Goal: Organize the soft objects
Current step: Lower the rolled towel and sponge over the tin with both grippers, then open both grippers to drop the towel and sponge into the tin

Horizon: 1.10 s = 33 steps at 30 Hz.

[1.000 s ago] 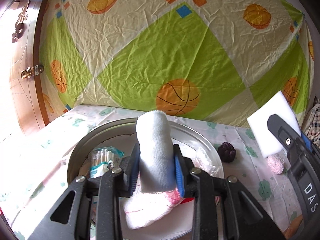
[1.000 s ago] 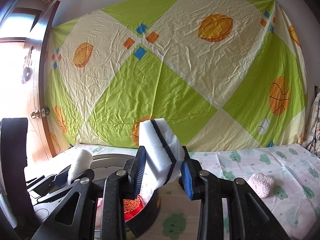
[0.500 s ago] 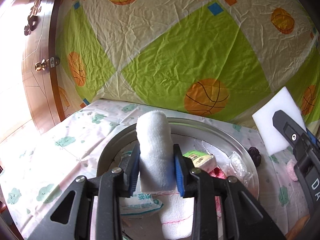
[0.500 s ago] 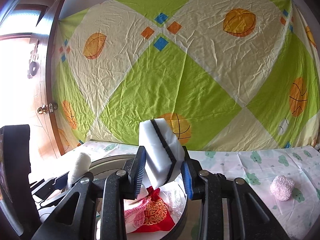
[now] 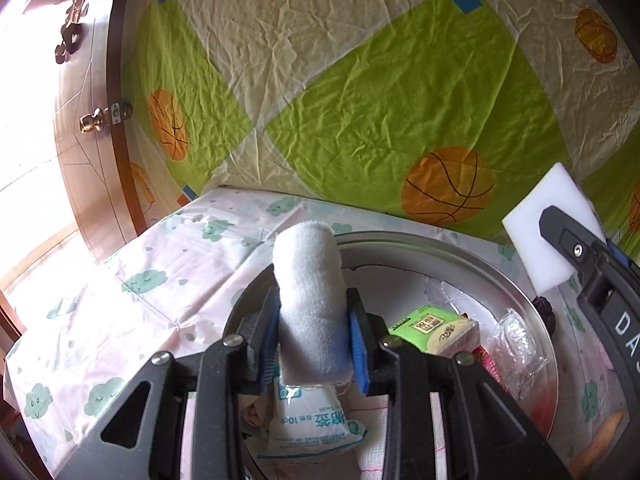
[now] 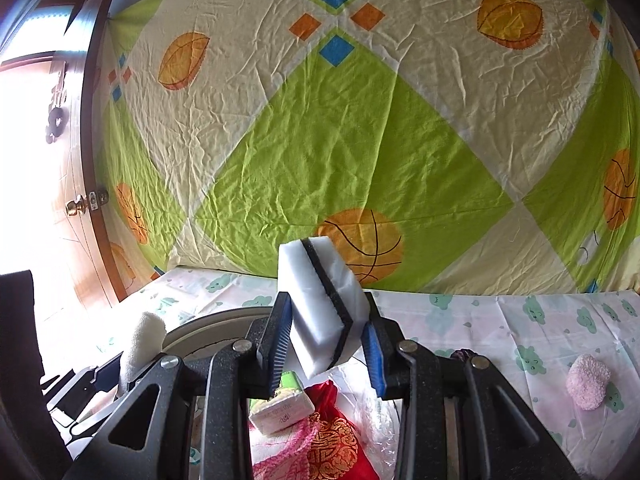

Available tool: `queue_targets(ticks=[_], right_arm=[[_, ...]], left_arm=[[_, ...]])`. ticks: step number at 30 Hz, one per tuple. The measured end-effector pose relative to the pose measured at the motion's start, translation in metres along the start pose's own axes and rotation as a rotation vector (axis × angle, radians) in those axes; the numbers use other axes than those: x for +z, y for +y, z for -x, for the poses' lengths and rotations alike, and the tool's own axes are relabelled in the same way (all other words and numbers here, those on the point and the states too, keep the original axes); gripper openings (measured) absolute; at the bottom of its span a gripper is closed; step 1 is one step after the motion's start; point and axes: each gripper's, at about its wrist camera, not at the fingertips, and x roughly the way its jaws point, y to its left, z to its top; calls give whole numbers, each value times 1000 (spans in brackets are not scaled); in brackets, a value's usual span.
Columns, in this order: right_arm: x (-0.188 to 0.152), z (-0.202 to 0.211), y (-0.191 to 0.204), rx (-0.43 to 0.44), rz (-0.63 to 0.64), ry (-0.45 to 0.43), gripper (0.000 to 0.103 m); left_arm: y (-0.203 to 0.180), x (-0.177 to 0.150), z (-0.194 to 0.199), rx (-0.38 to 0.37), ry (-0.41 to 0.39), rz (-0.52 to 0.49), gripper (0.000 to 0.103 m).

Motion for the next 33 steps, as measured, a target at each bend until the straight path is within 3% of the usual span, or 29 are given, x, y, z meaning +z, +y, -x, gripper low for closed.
queue_targets(ticks=[12,20,28,31,33], right_arm=[[-3,-49,-2,3,-26,218,36],[-10,-67,-2,-1,-28,291,36],[-12,-76,1,53,-32,349,39],[-14,-77,0,102,-59,367,52],[-14,-74,-2,126,-82,363,64]], left_arm=[[-2,-2,-17,50,68,-29,30],[-2,-8,-28,85,110,-43,30],[-1,-7,-30,97,126,-44,30],[0,-7,-30,96,131,-42,39],[1,-5,-27,98,124,-34,79]])
